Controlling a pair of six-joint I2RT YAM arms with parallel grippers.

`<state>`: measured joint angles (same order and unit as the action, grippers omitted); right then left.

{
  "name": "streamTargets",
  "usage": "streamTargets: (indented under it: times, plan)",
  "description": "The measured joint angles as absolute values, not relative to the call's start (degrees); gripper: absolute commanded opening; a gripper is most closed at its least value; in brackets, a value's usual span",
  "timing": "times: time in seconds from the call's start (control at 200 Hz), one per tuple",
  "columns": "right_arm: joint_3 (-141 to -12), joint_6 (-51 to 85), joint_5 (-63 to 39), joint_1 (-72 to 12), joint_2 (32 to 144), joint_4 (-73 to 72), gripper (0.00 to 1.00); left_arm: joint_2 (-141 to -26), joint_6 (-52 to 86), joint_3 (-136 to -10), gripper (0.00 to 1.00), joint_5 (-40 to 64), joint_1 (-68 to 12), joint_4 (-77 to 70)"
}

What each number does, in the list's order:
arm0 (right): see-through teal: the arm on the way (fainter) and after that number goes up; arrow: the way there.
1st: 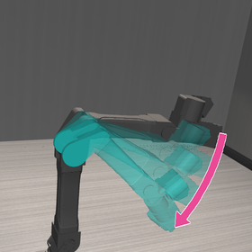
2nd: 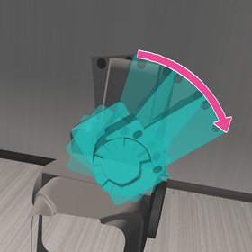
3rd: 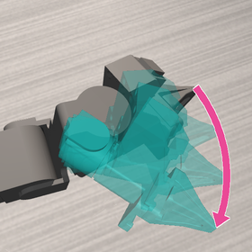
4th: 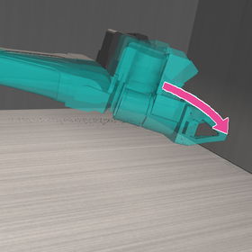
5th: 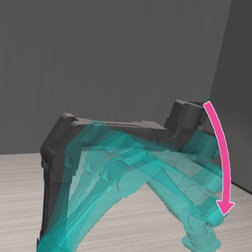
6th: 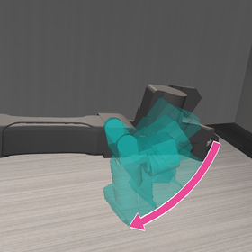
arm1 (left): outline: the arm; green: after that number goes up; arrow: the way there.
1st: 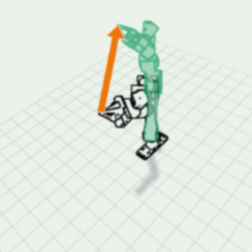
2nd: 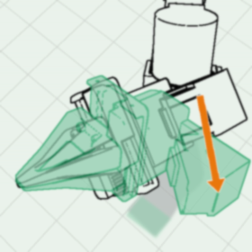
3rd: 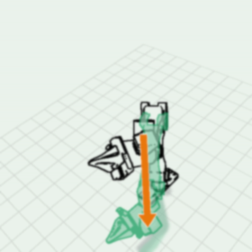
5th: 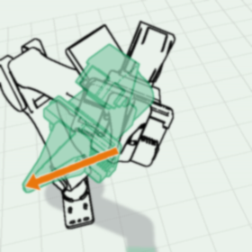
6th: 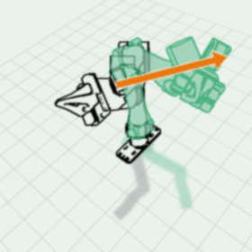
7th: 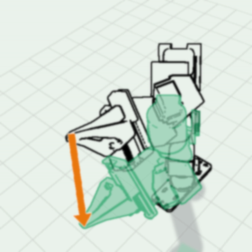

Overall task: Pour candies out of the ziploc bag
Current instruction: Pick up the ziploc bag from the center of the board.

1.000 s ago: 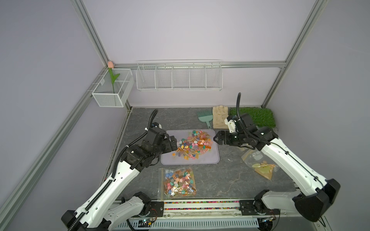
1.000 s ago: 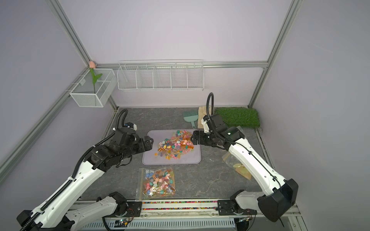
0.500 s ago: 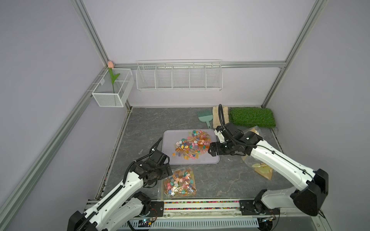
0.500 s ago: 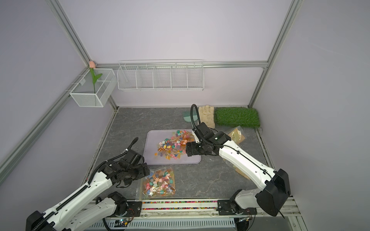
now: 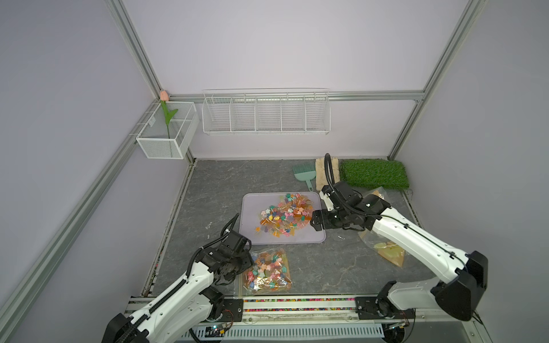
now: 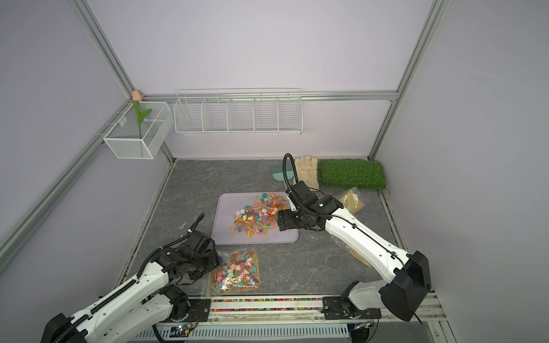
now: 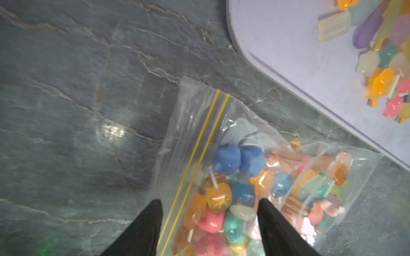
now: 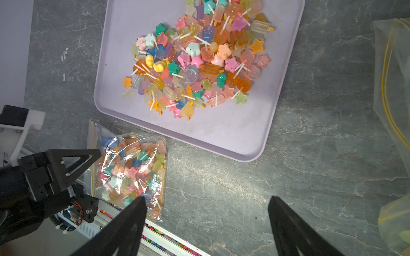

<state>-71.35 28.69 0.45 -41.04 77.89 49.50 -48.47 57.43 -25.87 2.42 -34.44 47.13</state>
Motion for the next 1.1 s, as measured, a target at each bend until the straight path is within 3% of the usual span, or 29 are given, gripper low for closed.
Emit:
streamTargets:
  times: [0.18,0.4,0.635,0.87,1.1]
  plan:
    - [-71.4,28.7,0.8,-41.0,77.8,49.5,0.89,-49.0,57.7,-25.1,0.6,2.7,-34.4,45.3]
    - [-71.7,28.7,1.1,-41.0,77.8,49.7,0.89,-48.2,58.4,-27.6,0.73,-1.5,-34.4,50.2]
    - [-71.7,28.6,1.3,-41.0,77.7,49.7,0.89,-41.9,62.0,-25.7,0.73,-4.7,-34.4,51.9]
    - [-71.8,28.3,1.8,-41.0,77.7,49.7,0.89,-41.0,63.9,-21.8,0.6,-3.2,-34.4,48.4]
    - [-72.3,28.2,2.2,-41.0,77.7,50.0,0.89,-44.3,63.2,-21.5,0.22,-0.4,-34.4,43.9]
